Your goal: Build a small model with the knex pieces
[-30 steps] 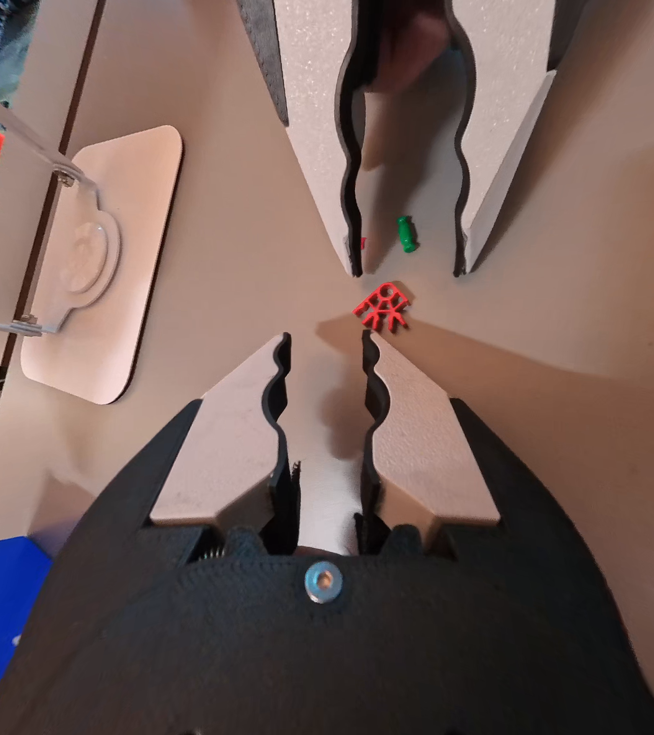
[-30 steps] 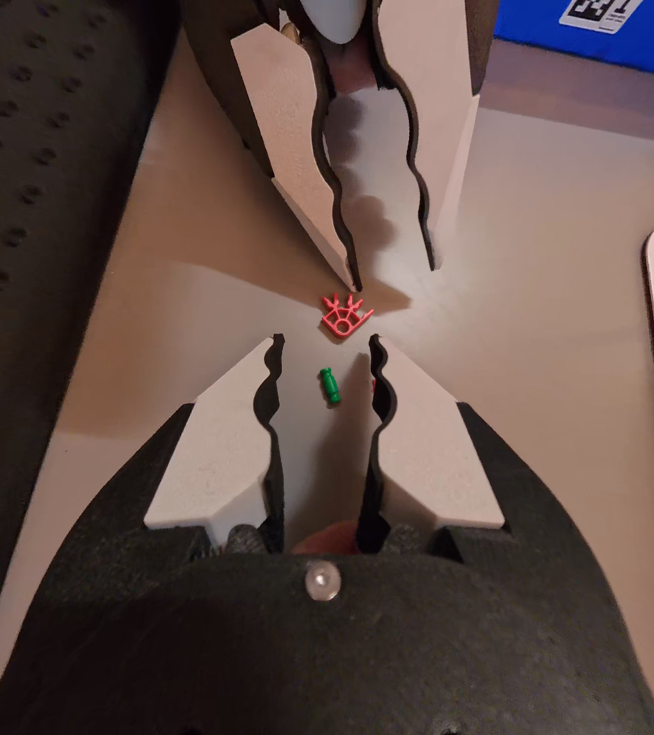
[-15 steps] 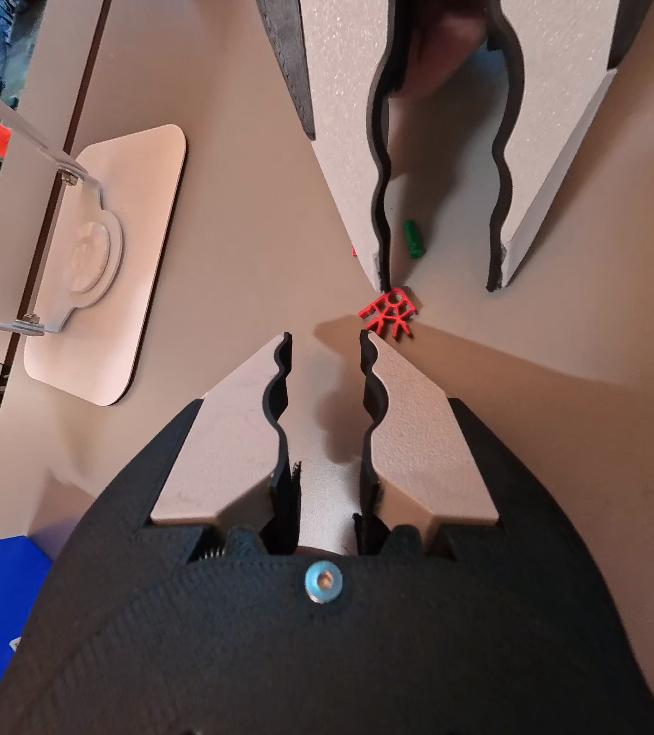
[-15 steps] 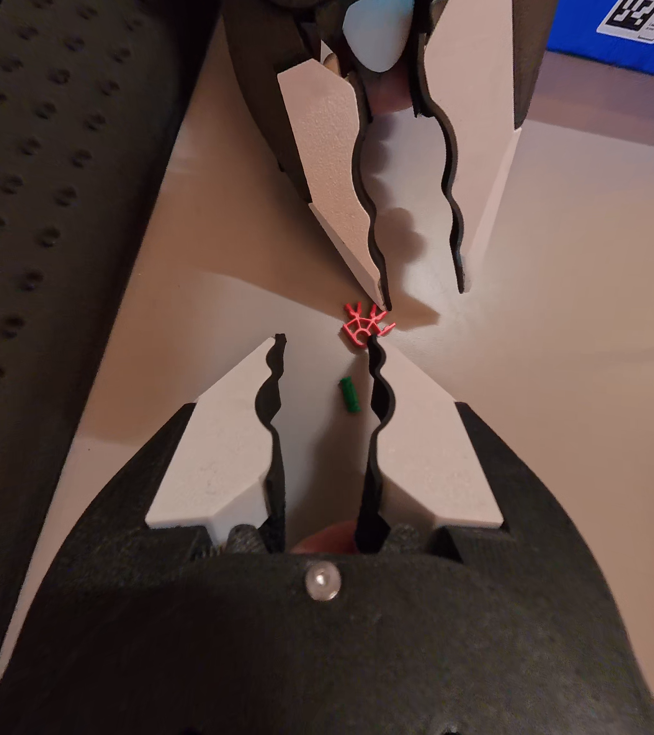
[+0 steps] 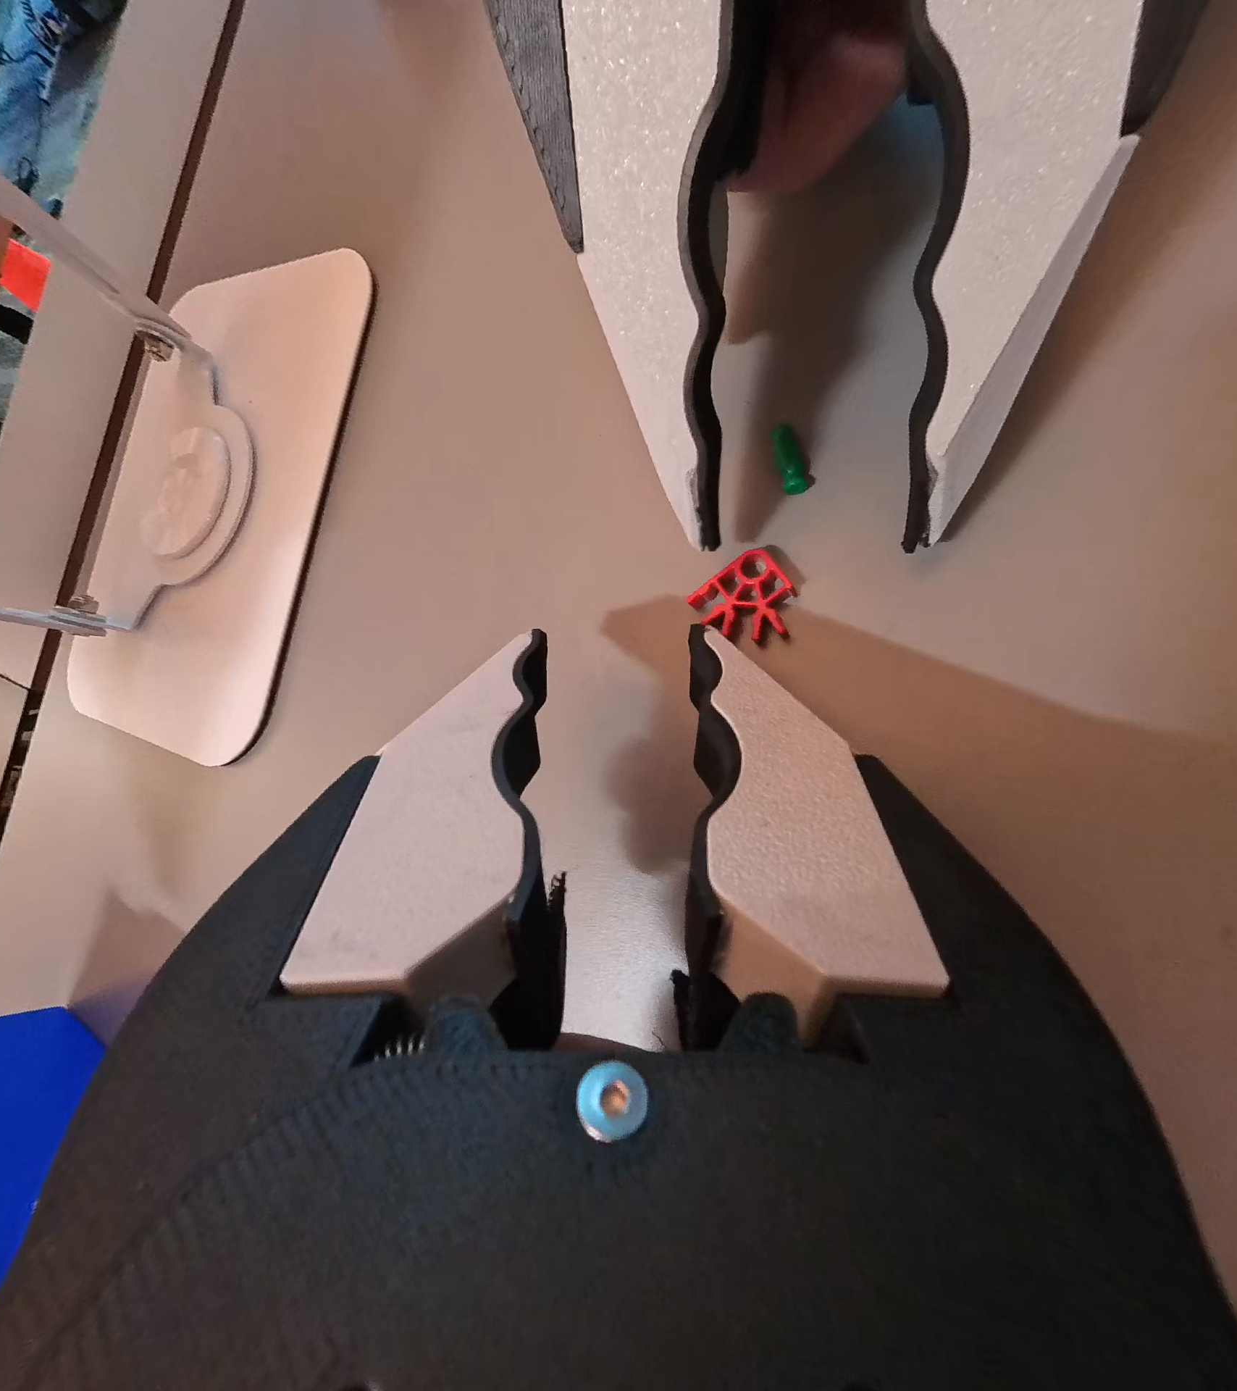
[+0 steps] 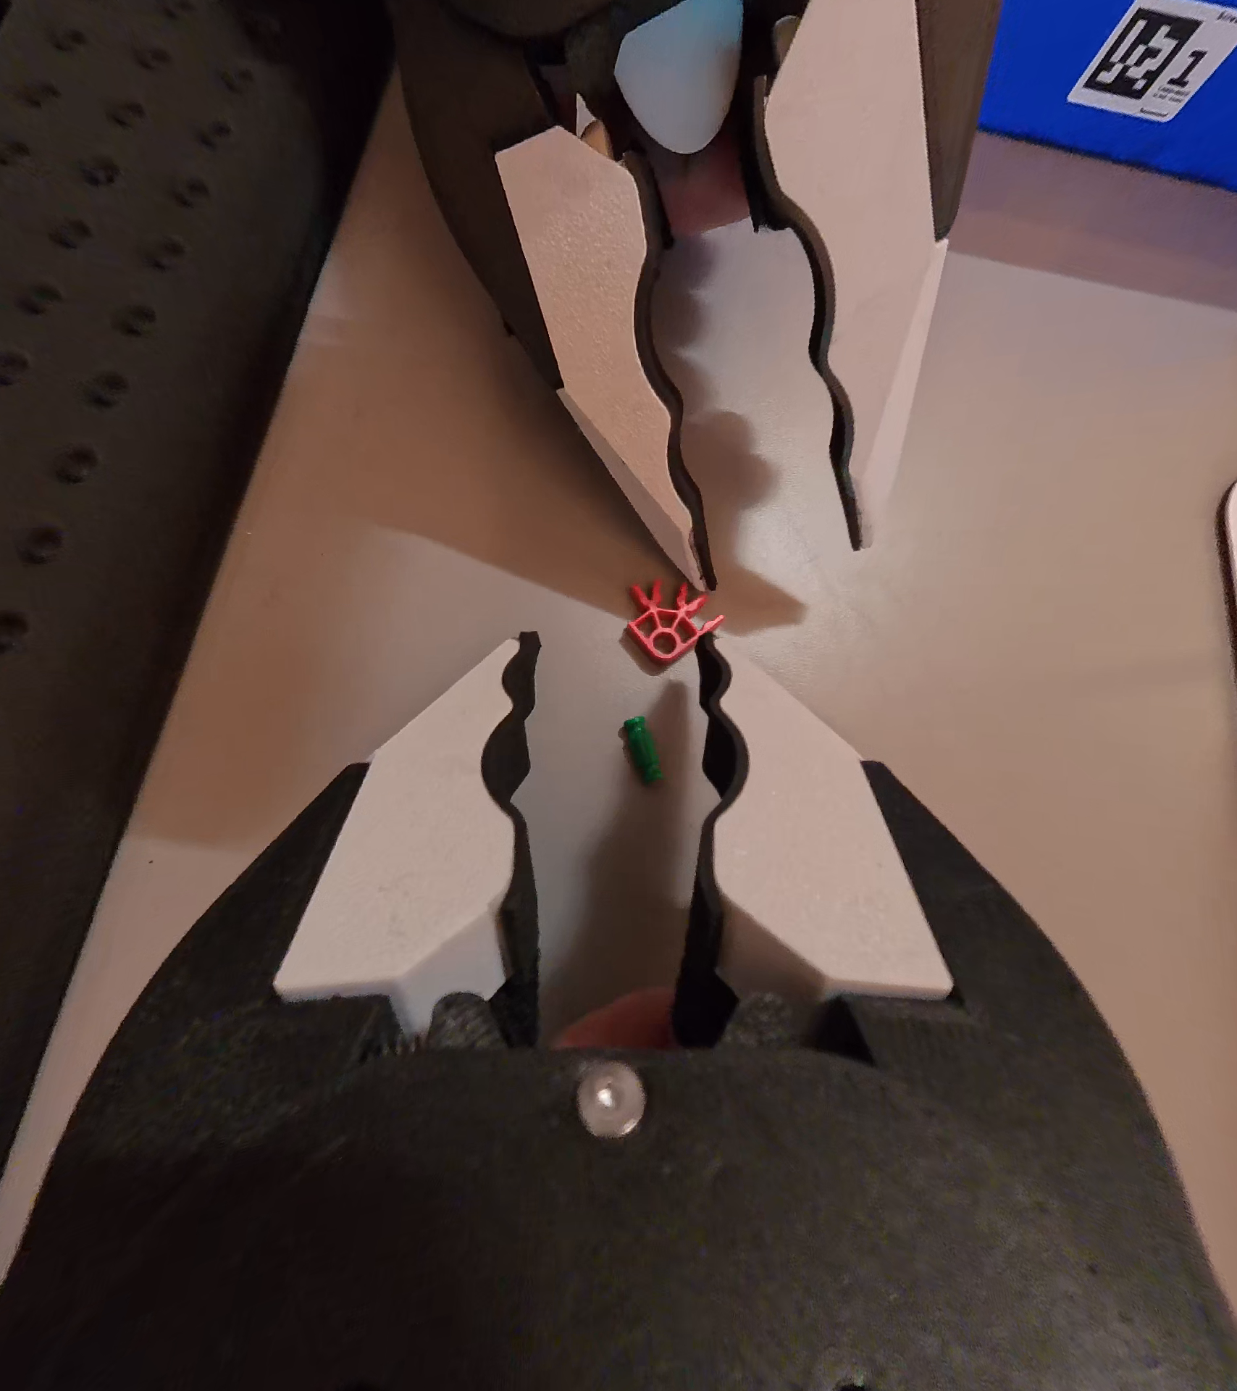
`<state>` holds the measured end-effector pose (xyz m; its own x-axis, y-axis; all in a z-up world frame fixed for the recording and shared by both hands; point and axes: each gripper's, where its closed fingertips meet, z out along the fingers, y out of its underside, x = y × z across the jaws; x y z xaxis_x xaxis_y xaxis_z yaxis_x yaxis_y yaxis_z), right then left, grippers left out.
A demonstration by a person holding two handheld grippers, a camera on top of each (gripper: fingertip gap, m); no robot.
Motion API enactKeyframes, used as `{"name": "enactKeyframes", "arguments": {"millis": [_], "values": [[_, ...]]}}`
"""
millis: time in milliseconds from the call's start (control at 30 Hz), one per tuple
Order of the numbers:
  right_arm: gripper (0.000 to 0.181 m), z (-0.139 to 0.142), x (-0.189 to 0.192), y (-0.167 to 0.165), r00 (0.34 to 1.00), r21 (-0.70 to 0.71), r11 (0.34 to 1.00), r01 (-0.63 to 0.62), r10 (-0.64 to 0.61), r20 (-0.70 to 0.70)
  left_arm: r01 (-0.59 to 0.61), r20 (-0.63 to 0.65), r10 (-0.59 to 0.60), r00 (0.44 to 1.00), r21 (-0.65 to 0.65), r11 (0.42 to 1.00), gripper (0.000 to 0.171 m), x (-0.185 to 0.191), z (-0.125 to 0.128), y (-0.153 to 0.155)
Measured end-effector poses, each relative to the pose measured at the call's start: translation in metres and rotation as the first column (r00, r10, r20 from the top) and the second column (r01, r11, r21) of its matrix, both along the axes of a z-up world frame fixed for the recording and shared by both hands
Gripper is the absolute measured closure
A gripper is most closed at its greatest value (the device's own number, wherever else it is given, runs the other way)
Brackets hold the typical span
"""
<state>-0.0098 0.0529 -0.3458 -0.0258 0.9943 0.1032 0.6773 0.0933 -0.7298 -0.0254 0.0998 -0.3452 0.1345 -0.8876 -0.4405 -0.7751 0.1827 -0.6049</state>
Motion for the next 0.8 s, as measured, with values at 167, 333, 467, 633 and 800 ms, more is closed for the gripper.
{"name": "enactKeyframes", "arguments": {"millis": [167, 333, 467, 633, 800], "values": [[0.14, 0.001, 0.001, 0.003, 1.0, 0.003, 1.0, 0.014, -0.014, -0.01, -0.007, 0.028, 0.007, 1.0, 0.011, 1.0, 0.134, 0.001, 0.006, 0.002], [0.141, 0.003, 0.001, 0.008, 0.999, 0.029, 0.999, 0.031, -0.03, -0.022, -0.01, 0.045, 0.009, 0.999, 0.027, 1.0, 0.14, 0.001, 0.01, 0.003], [0.145, 0.006, 0.002, 0.013, 0.998, 0.05, 0.998, 0.047, -0.045, -0.039, -0.006, 0.039, 0.004, 0.999, 0.039, 0.999, 0.141, 0.002, 0.009, 0.003], [0.148, 0.006, 0.002, 0.017, 0.998, 0.069, 0.996, 0.059, -0.056, -0.041, 0.002, 0.03, -0.003, 1.0, 0.042, 0.999, 0.14, 0.003, 0.007, 0.002], [0.15, 0.007, 0.003, 0.02, 0.997, 0.084, 0.994, 0.073, -0.069, -0.045, 0.004, 0.027, -0.005, 1.0, 0.044, 0.999, 0.14, 0.002, 0.006, 0.002]]}}
